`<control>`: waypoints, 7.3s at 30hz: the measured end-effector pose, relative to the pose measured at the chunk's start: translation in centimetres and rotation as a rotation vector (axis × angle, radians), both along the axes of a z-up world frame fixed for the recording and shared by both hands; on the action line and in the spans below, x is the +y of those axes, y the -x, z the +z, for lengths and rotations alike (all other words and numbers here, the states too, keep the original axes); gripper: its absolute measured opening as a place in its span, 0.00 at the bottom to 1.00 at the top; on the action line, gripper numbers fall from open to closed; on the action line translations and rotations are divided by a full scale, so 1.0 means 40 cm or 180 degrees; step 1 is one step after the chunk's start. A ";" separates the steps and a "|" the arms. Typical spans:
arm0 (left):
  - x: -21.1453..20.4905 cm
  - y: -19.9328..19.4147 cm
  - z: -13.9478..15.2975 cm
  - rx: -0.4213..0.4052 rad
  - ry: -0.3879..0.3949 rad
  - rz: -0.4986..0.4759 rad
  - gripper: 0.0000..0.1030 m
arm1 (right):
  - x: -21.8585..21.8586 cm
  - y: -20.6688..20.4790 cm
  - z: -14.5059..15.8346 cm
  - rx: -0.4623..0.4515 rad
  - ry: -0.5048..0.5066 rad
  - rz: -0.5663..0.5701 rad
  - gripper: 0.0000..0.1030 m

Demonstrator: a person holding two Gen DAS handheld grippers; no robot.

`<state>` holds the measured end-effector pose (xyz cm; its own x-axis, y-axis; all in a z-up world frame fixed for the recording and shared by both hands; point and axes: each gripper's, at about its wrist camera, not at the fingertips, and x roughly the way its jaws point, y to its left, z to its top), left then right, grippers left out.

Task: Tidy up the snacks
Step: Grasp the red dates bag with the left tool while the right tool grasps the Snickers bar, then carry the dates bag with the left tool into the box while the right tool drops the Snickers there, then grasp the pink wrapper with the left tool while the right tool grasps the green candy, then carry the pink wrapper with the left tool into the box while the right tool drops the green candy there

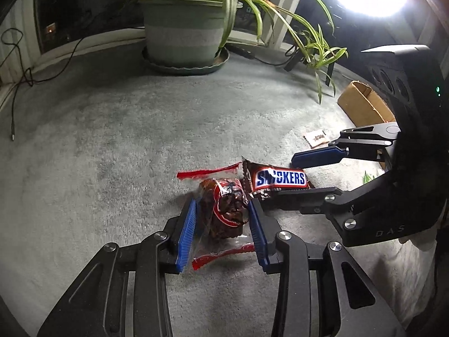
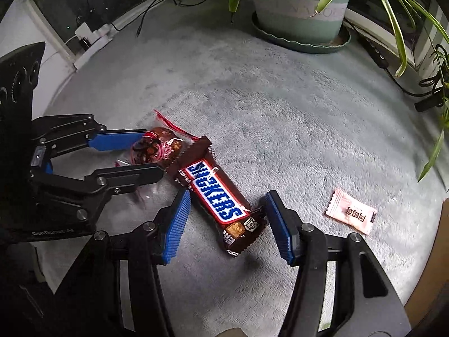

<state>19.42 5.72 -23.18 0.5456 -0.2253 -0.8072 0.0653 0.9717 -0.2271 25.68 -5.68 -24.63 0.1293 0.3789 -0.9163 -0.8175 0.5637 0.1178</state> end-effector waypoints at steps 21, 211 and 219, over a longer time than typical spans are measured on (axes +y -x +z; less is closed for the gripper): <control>-0.008 0.036 0.037 -0.0139 0.0112 0.0170 0.31 | -0.084 0.055 0.058 -0.0101 -0.0225 -0.0209 0.31; -0.750 -0.194 0.193 -0.0491 0.0483 -0.0919 0.18 | -0.902 0.041 0.274 -0.0640 -0.0556 -0.2194 0.25; -0.738 -0.167 0.224 -0.0539 0.0427 -0.0792 0.18 | -0.916 0.046 0.292 -0.0683 -0.0599 -0.2156 0.46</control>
<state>26.09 -23.79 -14.20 0.5844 -0.4669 -0.6637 0.3448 0.8833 -0.3177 23.84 -42.31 -12.96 0.5602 0.3008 -0.7718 -0.3130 0.9395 0.1390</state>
